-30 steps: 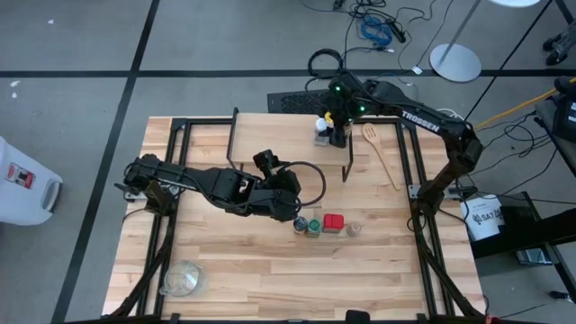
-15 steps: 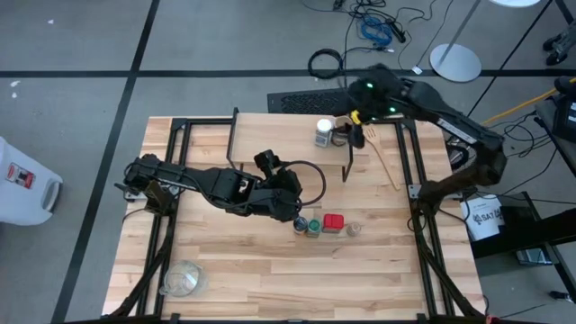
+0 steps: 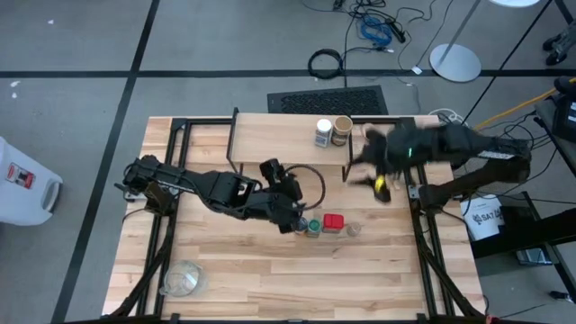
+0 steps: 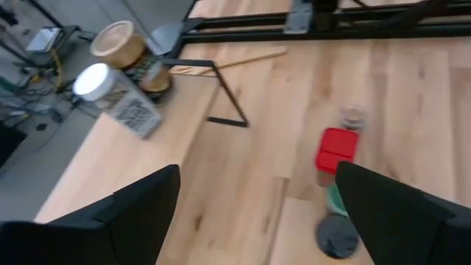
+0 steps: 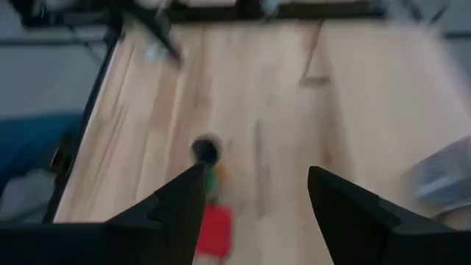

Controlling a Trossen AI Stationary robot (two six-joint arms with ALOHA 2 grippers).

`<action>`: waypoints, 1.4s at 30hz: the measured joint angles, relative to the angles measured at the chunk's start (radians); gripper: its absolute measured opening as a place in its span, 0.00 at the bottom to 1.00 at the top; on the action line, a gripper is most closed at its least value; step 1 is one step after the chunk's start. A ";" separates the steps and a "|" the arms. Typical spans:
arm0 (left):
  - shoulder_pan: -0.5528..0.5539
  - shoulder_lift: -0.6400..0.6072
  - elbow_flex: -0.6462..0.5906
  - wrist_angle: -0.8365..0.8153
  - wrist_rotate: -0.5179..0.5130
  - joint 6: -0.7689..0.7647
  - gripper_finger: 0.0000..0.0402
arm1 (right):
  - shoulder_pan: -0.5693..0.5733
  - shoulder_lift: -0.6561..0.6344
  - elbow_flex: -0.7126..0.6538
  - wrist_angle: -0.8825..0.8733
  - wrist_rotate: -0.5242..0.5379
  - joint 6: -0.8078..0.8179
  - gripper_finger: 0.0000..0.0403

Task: Shelf spices
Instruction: Put the black seasoning bottle on the shelf

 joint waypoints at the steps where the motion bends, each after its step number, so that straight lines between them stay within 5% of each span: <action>1: -0.011 0.000 -0.005 0.004 0.001 -0.001 0.93 | 0.052 -0.009 -0.048 0.012 0.034 0.033 0.56; 8: -0.066 0.001 -0.124 0.053 0.035 0.024 0.93 | 0.325 -0.032 -0.364 0.253 0.214 0.171 0.56; 16: -0.065 0.001 -0.319 0.170 0.142 0.032 0.93 | 0.414 -0.017 -0.611 0.571 0.234 0.245 0.56; 23: -0.030 0.009 -0.324 0.251 0.306 0.082 0.93 | 0.413 -0.013 -0.637 0.592 0.232 0.221 0.56; 42: 0.070 0.160 -0.324 0.287 0.460 0.220 0.93 | 0.413 -0.013 -0.637 0.611 0.229 0.193 0.56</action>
